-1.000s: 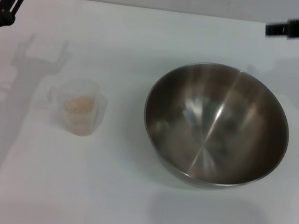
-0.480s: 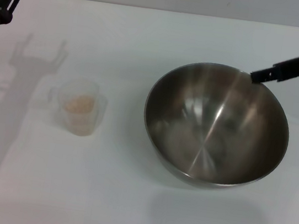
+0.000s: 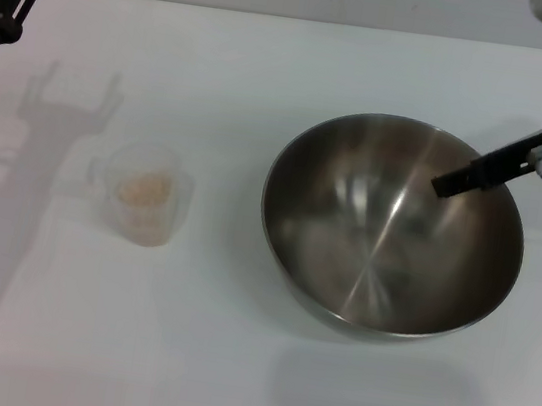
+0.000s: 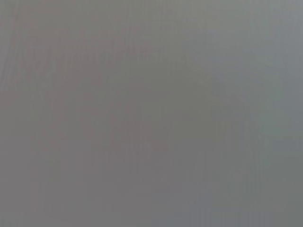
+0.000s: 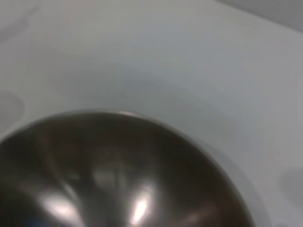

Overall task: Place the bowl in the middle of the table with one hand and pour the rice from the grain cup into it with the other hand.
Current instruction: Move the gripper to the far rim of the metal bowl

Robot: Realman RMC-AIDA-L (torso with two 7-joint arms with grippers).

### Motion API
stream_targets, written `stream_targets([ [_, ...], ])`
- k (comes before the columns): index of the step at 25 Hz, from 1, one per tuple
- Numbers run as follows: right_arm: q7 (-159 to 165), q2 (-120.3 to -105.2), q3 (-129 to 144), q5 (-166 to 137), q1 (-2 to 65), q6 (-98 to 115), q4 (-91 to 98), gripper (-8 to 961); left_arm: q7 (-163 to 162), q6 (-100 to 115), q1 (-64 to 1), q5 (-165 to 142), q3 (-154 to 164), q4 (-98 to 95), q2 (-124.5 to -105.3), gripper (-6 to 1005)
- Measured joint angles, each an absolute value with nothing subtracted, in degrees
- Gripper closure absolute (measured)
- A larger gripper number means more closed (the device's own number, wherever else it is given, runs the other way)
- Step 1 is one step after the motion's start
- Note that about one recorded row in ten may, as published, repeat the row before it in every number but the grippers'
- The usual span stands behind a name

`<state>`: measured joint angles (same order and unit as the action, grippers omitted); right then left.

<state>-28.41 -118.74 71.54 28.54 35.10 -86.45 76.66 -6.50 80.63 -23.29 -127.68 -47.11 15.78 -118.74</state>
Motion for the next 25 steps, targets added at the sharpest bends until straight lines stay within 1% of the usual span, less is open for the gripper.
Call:
stream_targets([
  [12,-31.1,-118.69,71.1,27.6,37.2,-83.4,69.0,339,-6.5,80.9,-23.3,-127.6,-47.1,15.7,-118.74,168],
  [19,-31.5,-118.86,71.5,28.0,37.6,-82.5,68.0,576,-6.5,81.0,-23.3,-127.6,-47.1,15.7,-118.74,168],
  [25,-31.7,-118.90,71.1,28.0,37.2,-82.3,68.7,712,-6.5,81.0,-23.3,-127.6,-47.1,15.7,-118.74,168],
])
